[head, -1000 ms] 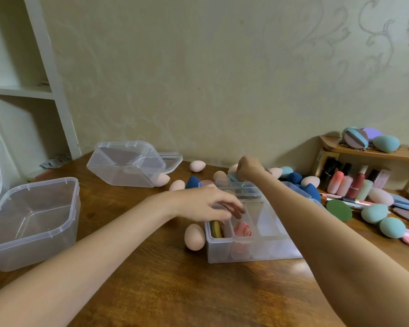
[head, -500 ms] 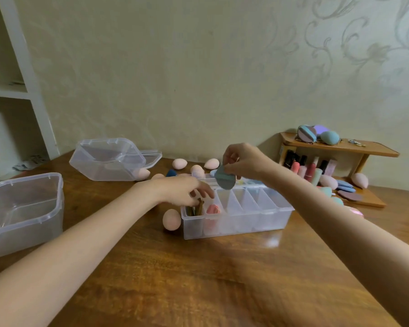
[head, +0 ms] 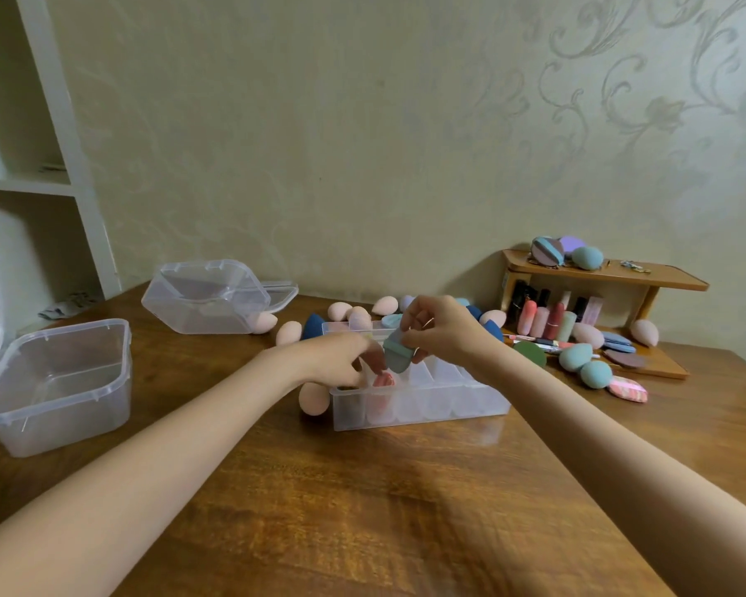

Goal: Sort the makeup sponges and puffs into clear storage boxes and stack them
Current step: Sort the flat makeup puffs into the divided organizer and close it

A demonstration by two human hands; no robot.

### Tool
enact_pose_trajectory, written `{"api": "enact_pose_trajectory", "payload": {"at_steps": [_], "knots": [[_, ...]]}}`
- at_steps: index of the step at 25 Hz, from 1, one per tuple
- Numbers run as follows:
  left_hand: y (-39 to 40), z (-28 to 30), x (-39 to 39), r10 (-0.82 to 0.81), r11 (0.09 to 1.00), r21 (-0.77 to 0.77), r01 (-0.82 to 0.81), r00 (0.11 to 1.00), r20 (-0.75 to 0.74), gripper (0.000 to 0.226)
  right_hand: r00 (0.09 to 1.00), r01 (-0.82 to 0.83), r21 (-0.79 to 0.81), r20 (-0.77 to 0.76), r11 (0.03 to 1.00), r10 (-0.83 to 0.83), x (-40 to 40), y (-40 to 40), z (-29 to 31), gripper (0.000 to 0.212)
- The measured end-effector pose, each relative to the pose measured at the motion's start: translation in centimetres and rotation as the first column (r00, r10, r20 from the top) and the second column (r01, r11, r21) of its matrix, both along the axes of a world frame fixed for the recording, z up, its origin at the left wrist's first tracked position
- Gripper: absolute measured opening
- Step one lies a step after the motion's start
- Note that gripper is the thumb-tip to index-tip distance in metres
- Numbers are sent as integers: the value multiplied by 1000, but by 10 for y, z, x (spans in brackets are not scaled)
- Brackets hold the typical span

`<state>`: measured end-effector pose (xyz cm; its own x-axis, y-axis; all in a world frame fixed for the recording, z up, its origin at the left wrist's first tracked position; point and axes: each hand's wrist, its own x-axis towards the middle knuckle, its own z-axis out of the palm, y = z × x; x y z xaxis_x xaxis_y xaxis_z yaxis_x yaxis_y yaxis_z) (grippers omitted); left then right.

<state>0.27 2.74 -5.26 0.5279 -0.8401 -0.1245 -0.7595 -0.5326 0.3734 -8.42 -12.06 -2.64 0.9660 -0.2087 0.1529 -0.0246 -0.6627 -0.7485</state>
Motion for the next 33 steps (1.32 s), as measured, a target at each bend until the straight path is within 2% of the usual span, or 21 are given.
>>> {"api": "enact_pose_trajectory", "payload": {"at_steps": [5, 12, 16, 19, 23, 27, 30, 33], "knots": [[-4, -7, -2, 16, 999, 34, -16, 1000, -6, 35, 1000, 14, -102, 10, 995, -13, -4, 4, -5, 12], [-4, 0, -1, 113, 994, 5, -113, 993, 35, 23, 990, 97, -69, 112, 993, -89, 1, 8, -11, 16], [-15, -1, -8, 134, 986, 72, -152, 969, 209, 33, 962, 137, -92, 252, 986, -110, 3, 12, -25, 15], [-20, -4, -6, 182, 980, 63, -191, 975, 130, 25, 958, 145, -152, 267, 978, -101, 5, 16, -42, 17], [-20, -5, -8, 218, 975, 38, -220, 975, 48, 28, 954, 121, -279, 298, 953, -34, 5, 19, -47, 19], [-18, -7, -6, 213, 977, -28, -211, 973, 90, 34, 981, 47, -389, 193, 920, 32, 5, 22, -47, 16], [-13, -6, -5, 151, 988, -38, -150, 988, 29, 29, 992, -62, -467, 69, 882, 107, 5, 21, -46, 23], [-9, -3, -5, 86, 995, -52, -85, 996, 16, 24, 988, -126, -463, 20, 877, 153, 6, 17, -43, 27]]}}
